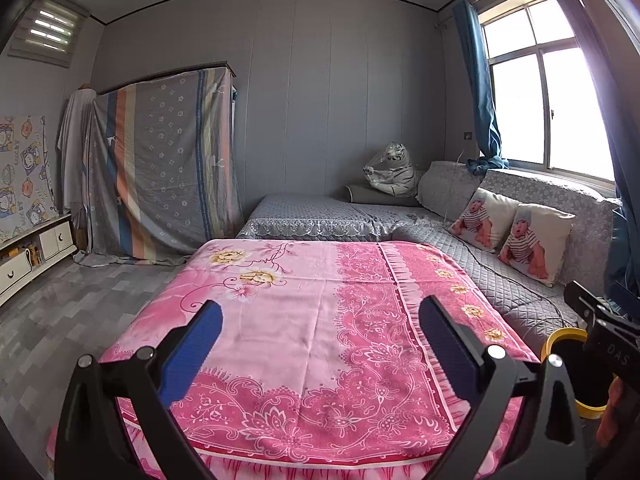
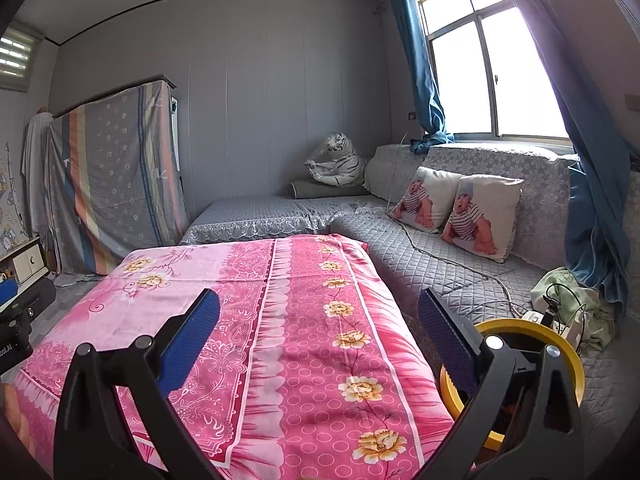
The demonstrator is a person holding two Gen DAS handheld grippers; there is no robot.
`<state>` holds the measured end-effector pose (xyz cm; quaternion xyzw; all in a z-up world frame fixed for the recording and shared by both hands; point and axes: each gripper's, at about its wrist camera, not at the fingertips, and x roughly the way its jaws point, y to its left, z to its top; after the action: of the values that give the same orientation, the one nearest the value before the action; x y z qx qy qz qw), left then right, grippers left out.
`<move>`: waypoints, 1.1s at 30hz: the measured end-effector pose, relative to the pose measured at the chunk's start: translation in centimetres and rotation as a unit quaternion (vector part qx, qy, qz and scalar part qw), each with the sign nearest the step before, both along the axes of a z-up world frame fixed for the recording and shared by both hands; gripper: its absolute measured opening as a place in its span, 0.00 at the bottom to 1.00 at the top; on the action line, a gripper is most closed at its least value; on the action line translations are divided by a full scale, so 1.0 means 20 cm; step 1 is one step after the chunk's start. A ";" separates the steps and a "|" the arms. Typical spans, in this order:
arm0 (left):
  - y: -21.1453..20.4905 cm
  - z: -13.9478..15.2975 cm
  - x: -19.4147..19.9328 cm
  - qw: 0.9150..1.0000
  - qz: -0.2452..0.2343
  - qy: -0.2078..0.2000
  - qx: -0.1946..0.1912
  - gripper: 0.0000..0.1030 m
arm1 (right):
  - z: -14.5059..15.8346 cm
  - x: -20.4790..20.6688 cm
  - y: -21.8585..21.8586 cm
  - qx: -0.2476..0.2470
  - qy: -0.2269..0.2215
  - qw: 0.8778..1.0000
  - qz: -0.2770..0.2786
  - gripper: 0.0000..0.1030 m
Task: Collect trash
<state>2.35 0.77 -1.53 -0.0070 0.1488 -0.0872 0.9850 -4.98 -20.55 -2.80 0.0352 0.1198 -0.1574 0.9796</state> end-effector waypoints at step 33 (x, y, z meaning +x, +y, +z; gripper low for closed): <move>0.02 -0.03 0.01 1.000 0.001 0.013 -0.028 0.92 | -0.12 0.01 -0.08 0.030 0.007 0.999 -0.024 0.92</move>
<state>2.63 1.24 -2.10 -0.0356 0.1591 -0.0903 0.9825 -4.81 -22.19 -5.12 0.0669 0.1301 -0.1774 0.9732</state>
